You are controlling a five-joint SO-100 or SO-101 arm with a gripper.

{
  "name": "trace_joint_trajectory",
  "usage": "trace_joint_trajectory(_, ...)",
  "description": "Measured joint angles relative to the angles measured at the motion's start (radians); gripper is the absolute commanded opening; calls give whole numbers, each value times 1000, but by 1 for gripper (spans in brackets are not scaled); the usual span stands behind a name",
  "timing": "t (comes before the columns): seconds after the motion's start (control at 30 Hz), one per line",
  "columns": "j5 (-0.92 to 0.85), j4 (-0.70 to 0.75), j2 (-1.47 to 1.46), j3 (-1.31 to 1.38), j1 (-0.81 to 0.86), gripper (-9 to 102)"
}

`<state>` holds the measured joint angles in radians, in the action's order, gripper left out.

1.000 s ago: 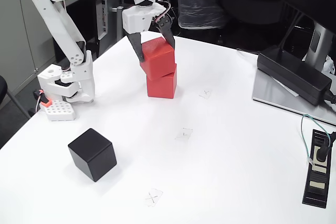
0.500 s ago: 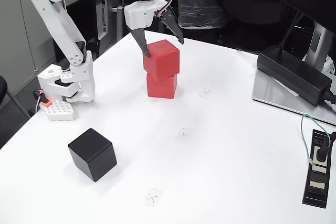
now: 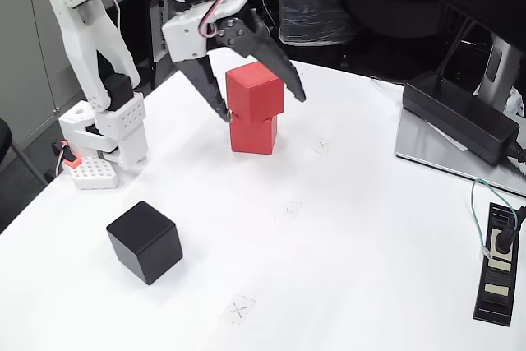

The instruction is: Stack the three blocks in an ordered color.

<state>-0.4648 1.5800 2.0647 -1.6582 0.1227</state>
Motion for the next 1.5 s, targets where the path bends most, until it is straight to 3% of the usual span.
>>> trace_joint_trajectory(0.4,-316,0,0,-268,480,34)
trace_joint_trajectory(0.77,-502,-8,2,-307,735,35)
trace_joint_trajectory(1.2,-505,-278,2,-614,752,35)
trace_joint_trajectory(1.5,-454,-402,2,-667,749,34)
